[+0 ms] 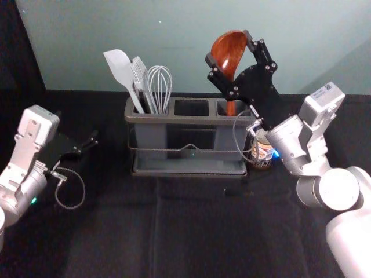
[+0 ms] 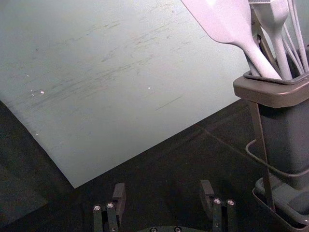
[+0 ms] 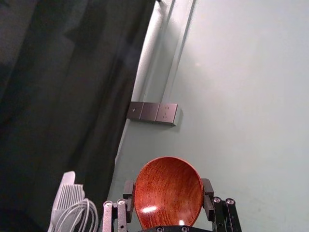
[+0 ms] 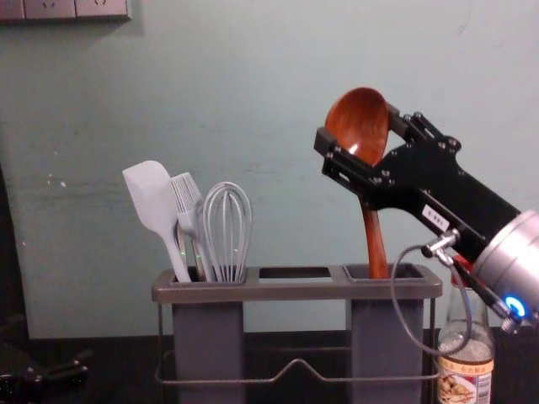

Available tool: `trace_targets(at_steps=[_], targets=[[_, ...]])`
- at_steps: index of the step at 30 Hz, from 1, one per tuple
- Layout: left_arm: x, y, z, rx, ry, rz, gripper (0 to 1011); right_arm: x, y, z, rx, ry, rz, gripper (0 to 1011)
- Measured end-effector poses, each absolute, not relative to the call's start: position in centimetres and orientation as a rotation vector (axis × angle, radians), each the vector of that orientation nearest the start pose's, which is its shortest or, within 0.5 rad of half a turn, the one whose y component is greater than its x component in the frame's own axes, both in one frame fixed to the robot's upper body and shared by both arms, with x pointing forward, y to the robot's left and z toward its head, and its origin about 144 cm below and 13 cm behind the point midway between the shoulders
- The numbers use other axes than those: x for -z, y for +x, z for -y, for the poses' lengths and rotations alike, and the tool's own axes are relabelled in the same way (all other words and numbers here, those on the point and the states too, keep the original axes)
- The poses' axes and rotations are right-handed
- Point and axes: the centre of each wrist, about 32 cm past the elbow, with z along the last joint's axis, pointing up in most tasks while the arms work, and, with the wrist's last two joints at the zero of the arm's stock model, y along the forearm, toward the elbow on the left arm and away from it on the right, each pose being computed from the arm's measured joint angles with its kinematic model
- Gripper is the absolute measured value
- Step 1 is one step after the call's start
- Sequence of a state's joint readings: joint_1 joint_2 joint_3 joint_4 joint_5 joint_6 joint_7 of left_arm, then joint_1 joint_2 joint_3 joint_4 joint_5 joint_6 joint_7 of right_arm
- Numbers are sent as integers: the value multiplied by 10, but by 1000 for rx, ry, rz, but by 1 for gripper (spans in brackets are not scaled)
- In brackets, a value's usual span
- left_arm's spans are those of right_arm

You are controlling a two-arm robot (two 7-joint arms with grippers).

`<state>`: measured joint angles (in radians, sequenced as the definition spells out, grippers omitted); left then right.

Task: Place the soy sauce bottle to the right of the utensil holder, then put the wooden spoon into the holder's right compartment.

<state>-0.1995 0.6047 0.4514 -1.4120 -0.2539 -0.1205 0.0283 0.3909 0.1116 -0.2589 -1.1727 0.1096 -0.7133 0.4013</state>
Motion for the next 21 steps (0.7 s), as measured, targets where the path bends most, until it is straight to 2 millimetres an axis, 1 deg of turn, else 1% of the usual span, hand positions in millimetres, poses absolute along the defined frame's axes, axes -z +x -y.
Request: trace_targets(at_steps=[11, 21], targets=[[-1140, 489, -310, -1248, 304, 285, 1005, -1148, 551, 199, 910, 353, 573, 837], [-1140, 489, -310, -1248, 304, 285, 1005, -1140, 545, 201, 917, 346, 563, 837]])
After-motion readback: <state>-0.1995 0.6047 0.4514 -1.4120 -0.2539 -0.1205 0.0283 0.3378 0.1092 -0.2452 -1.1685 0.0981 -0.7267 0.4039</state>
